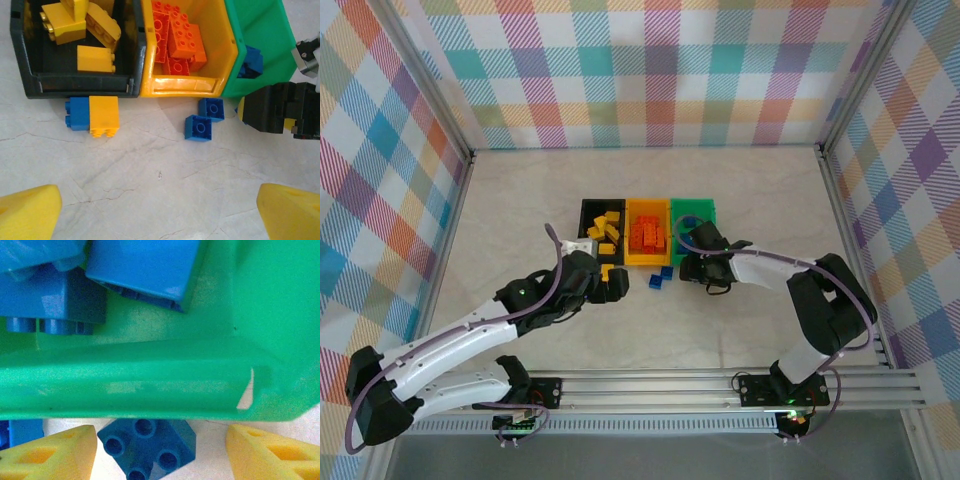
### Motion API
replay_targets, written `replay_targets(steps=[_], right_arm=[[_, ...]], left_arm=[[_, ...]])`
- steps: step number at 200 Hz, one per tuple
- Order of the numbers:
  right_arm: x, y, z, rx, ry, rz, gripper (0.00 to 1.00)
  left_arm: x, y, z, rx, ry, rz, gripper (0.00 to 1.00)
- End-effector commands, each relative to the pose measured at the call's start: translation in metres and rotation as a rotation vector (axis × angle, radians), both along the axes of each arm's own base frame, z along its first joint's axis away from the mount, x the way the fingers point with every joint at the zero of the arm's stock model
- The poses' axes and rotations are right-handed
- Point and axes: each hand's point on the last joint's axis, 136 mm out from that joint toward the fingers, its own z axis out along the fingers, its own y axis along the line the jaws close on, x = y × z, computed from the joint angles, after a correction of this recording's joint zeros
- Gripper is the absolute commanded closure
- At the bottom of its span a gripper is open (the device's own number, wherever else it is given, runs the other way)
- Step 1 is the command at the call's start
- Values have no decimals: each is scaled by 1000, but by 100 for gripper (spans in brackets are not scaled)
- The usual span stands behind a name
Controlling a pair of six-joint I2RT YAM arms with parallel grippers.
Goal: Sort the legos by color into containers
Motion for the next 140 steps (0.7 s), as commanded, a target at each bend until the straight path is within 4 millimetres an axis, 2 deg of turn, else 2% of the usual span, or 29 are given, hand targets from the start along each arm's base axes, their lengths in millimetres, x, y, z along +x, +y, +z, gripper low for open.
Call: replay_targets(steps=[1, 46, 83, 112, 140], right_arm=[[4, -4, -9, -42, -2, -28, 33], [0, -5, -14, -29, -10, -17, 47], [-3, -4, -3, -7, -38, 3, 61], [-12, -4, 23, 52, -82, 20, 65], [-15, 0, 70, 133, -176, 54, 65]], left_arm=[[-3, 14, -10, 36, 6, 51, 0], [-4, 21, -12, 44, -1, 76, 0], [-4, 27, -14, 67, -3, 91, 0], [-2, 29, -15, 91, -8, 98, 0], [2, 32, -15, 119, -18, 112, 0]])
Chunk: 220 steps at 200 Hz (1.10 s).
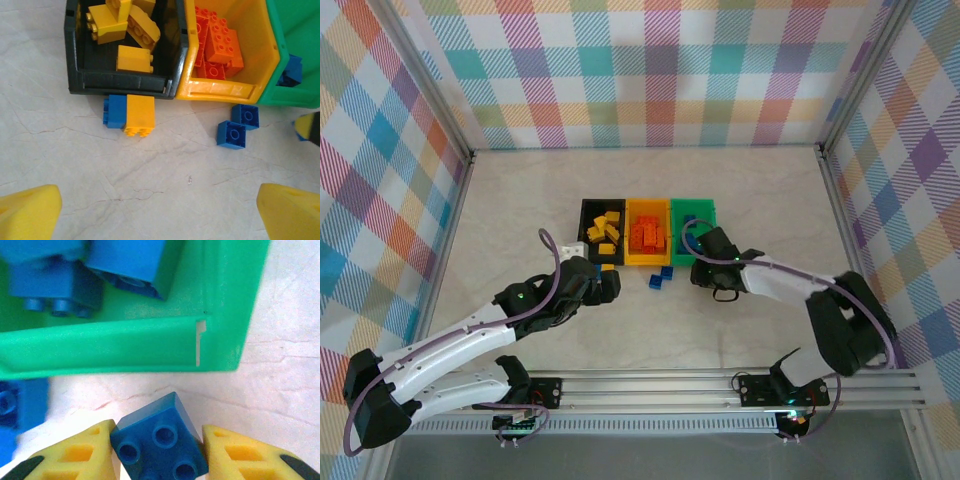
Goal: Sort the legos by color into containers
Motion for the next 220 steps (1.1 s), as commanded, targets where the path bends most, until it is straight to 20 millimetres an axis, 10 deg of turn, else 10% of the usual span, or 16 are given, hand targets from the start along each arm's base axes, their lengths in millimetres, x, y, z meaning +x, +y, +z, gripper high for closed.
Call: replay_targets(steps=[1, 34, 119, 192, 220], right_arm=[[2, 10, 44, 86, -97, 47, 65], [31, 22, 87, 88, -178, 80, 65], [134, 42, 85, 4, -171, 18, 48], [116, 43, 112, 89, -207, 29, 28], [98, 38, 110, 123, -199, 24, 28]], left_arm=[[1, 8, -2, 54, -8, 20, 0], [6, 7, 1, 71, -30, 17, 0], [10, 20, -6, 126, -35, 50, 0], [30, -5, -22, 120, -7, -85, 0], [43, -22, -43, 176, 25, -132, 15]])
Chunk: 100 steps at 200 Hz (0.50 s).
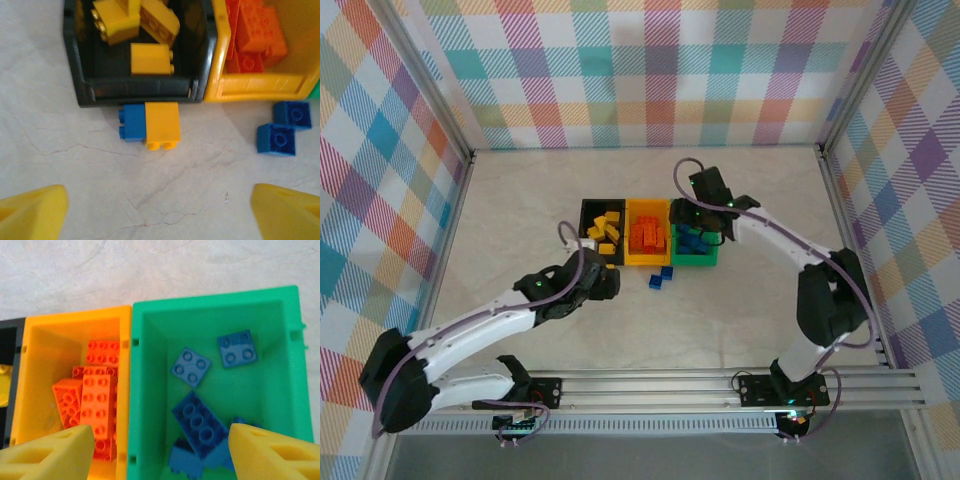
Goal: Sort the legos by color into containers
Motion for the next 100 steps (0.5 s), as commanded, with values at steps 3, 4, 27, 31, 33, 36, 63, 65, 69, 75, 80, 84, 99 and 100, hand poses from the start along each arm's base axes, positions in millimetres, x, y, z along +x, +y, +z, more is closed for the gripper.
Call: replay_targets(steps=[3, 4, 27, 31, 33, 36, 63, 65, 69, 75, 80, 84, 99, 100], right_arm=[[-15, -1, 9, 57, -11, 6, 28], [-16, -2, 9, 57, -11, 5, 28], [-25, -7, 6, 57, -6, -2, 28], [-26, -8, 6, 57, -4, -3, 28], [-26, -9, 5, 56, -3, -4, 28], [-27, -9, 6, 58, -5, -4, 28], [-33, -12, 5, 55, -3, -7, 28], [-33, -13, 4, 54, -2, -8, 28], [-34, -13, 4, 53, -2, -7, 28], [-34, -14, 4, 53, -3, -9, 28], [-35, -15, 4, 52, -2, -11, 28], [-35, -15, 4, 53, -4, -11, 28], [-36, -17, 4, 49, -4, -16, 28], [-36, -17, 4, 48, -5, -15, 28]], left_arm=[[16, -22, -3, 10, -15, -73, 16], [16, -22, -4, 11, -15, -74, 17], [29, -37, -12, 3, -38, -96, 27], [31, -38, -13, 2, -41, -99, 29], [32, -40, -13, 1, -43, -102, 30], [33, -41, -14, 2, -45, -105, 31], [46, -53, -16, -4, -80, -119, 37], [46, -54, -17, -2, -80, -118, 38], [48, -54, -18, 3, -84, -120, 38], [51, -55, -20, 9, -86, -119, 38], [54, -56, -23, 19, -86, -118, 39], [55, -55, -25, 25, -82, -117, 39], [60, -57, -34, 45, -65, -118, 41], [60, -57, -34, 46, -66, -118, 41]])
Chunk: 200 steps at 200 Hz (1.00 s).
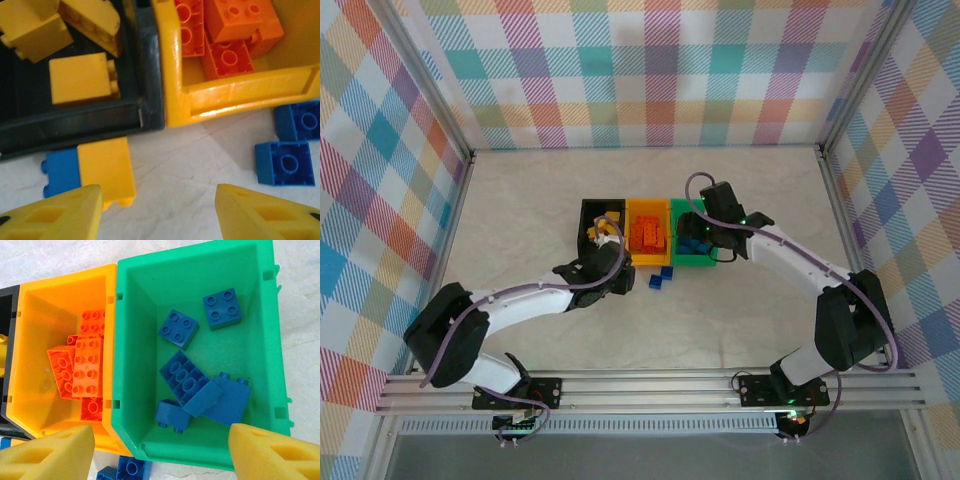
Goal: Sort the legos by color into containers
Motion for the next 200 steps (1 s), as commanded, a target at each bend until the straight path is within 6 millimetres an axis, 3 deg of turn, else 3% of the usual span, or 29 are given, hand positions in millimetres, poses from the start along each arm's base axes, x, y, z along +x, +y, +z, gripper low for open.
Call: replay_targets(steps=[1, 48, 87, 123, 146, 169, 189, 200], right_arm=[[-2, -2, 10, 19, -24, -9, 28], [-6, -6, 16, 19, -40, -14, 28], [-7, -6, 18, 29, -45, -15, 28], [-7, -5, 20, 42, -50, -15, 28], [-7, -4, 18, 43, -46, -15, 28], [-7, -4, 15, 43, -41, -15, 28], [-7, -4, 13, 44, -40, -18, 28], [-8, -4, 12, 47, -38, -19, 28]], left_arm=[[20, -9, 5, -2, -46, -7, 41], [14, 0, -26, 48, 11, 2, 43], [-14, 9, -46, 16, 88, 3, 45], [-54, 6, -53, -19, 146, -35, 45], [-76, -7, -34, -57, 136, -84, 45], [-83, -12, 9, -103, 68, -92, 43], [-81, 11, 41, -77, 6, -30, 26], [-81, 23, 48, -38, -13, -7, 19]])
